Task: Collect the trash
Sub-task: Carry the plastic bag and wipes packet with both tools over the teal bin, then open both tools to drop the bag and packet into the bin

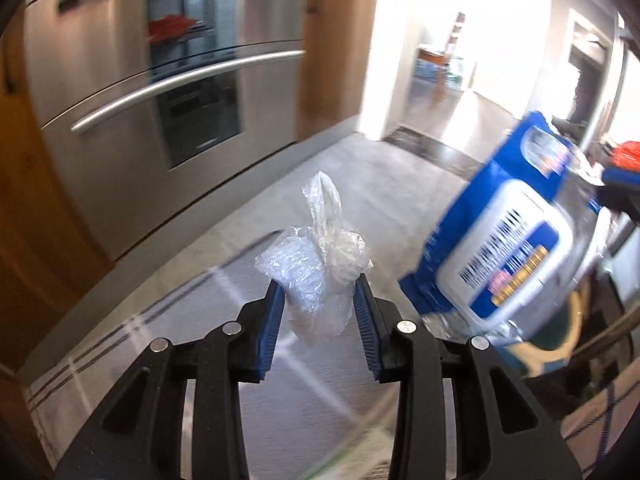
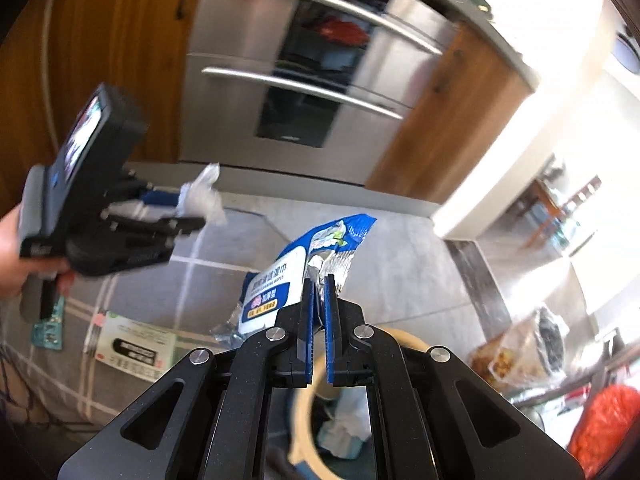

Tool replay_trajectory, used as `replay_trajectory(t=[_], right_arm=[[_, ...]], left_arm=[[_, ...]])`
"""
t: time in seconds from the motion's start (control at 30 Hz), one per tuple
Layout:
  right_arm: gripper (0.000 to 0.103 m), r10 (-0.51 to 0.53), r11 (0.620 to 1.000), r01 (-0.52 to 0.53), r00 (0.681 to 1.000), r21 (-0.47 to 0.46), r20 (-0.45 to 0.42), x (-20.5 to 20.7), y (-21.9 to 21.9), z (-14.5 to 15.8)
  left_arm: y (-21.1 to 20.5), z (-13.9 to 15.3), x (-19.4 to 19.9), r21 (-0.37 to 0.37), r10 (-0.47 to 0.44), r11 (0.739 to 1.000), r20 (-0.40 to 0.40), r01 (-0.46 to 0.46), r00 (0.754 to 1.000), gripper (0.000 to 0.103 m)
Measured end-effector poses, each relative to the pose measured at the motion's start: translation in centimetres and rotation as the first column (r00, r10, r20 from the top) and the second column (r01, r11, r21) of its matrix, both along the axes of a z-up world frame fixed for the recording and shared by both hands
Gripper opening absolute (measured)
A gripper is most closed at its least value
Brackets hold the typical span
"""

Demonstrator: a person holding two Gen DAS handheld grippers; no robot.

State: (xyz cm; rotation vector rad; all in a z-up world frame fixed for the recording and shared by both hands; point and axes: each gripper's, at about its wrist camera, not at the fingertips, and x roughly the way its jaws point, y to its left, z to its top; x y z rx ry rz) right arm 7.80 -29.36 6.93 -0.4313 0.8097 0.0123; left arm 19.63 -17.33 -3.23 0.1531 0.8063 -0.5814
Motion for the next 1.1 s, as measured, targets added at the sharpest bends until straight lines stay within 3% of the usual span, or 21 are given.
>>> replay_trajectory(t=[0.2, 0.37, 0.5, 0.6, 0.77, 0.9, 1.03, 1.1], right_arm=[[0.003, -0.155, 0.987, 0.155, 0.988, -0.038, 0.017, -1.6, -5.6, 1.0], [0.002, -0.276, 0.961, 0.275, 0.960, -0.038, -0.040, -2.0, -10.3, -0.4], [0.002, -0.340, 0.940, 0.335, 0.930, -0.060, -0.137, -1.4, -13.2, -3.6], [0.002, -0.369, 0.929, 0.363, 0.901, -0.069, -0.227, -0.7, -14.8, -6.3], [0.002, -0.398, 0.914, 0.396, 0.839, -0.085, -0.372, -0.1, -15.9, -10.1], [0.003, -0.413, 0.908, 0.407, 0.824, -0.102, -0.389, -0.1, -16.2, -10.7], [0.003, -0.463, 0.882, 0.463, 0.814, -0.089, -0.351, 0.0, -17.1, -9.9], [0.009, -0.478, 0.873, 0.481, 0.808, -0.082, -0.345, 0.1, -17.4, -9.5]], left_arm=[[-5.4, 0.6, -3.0, -0.049, -0.152, 0.987, -0.022, 0.151, 0.988, 0.035], [-9.8, -1.3, -5.3, -0.123, -0.253, 0.964, -0.154, 0.236, 0.955, 0.035], [-13.2, -1.9, -7.7, -0.027, -0.338, 0.941, -0.096, 0.337, 0.936, 0.035], [-14.9, -1.9, -8.8, -0.046, -0.384, 0.923, -0.116, 0.382, 0.916, 0.035], [-18.4, -3.6, -10.4, 0.030, -0.437, 0.895, -0.140, 0.445, 0.888, 0.037], [-19.3, -4.2, -10.2, 0.046, -0.419, 0.902, -0.148, 0.429, 0.896, 0.042], [-19.4, -3.5, -10.0, 0.034, -0.395, 0.914, -0.138, 0.403, 0.908, 0.061], [-19.0, -2.9, -10.0, 0.030, -0.391, 0.917, -0.132, 0.398, 0.911, 0.062]])
